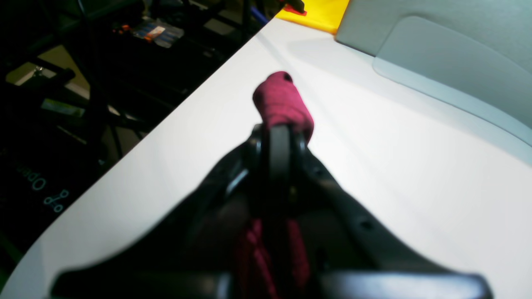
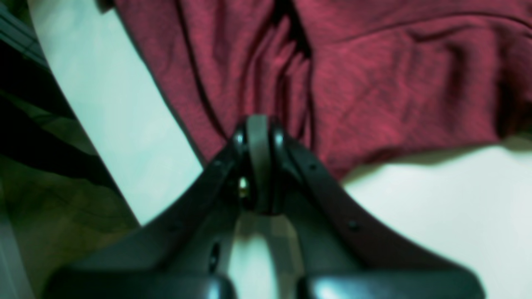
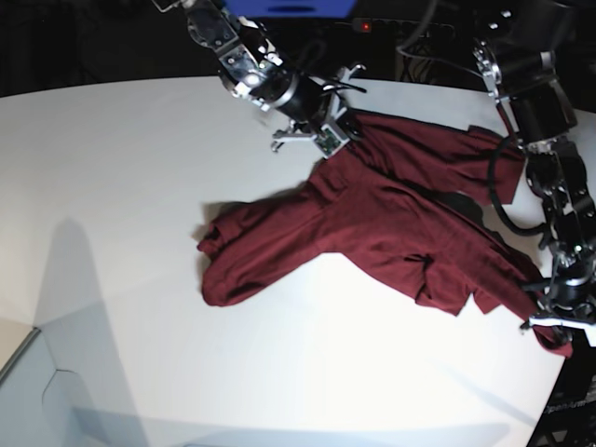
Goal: Layout the t-shirt on the table in an organized manner, then fold the t-shirt properly
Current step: 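Grasp the shirt fabric with the right gripper and lift it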
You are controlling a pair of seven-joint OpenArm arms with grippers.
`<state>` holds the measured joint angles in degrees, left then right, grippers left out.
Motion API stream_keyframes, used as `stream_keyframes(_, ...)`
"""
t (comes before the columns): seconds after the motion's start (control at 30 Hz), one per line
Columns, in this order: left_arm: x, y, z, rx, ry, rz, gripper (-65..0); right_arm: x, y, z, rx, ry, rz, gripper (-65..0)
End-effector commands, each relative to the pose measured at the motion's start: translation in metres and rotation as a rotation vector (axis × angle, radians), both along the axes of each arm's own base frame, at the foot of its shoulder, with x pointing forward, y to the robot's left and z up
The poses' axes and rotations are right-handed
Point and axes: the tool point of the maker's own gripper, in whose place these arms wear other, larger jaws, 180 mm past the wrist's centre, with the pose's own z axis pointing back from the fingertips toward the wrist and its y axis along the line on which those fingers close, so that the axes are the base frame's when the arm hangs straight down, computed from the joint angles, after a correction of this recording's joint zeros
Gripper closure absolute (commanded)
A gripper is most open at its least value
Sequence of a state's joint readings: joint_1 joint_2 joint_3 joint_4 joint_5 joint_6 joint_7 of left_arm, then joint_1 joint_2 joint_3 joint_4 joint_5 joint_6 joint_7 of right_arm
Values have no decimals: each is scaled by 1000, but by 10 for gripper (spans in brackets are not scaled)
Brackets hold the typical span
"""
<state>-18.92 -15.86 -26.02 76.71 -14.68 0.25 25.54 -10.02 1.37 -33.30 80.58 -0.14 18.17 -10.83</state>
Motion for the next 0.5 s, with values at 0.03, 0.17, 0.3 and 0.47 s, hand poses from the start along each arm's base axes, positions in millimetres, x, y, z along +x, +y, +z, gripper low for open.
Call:
stream_keyframes(0.03,6,6,26,28,-69,6,0,2,4,22,54,-48,-2,0)
stream_keyframes(0.17,6,6,26,27,-71,6,0,-5,5,45,95,-81,-10,0)
stream_keyframes(0.3,6,4,30,29,-81,4,0,-2,18,71,154,-122,-12,0)
stream_keyframes(0.47,7,-10,55,33,-151,-11,0,8,53,94,215,-160,32,0)
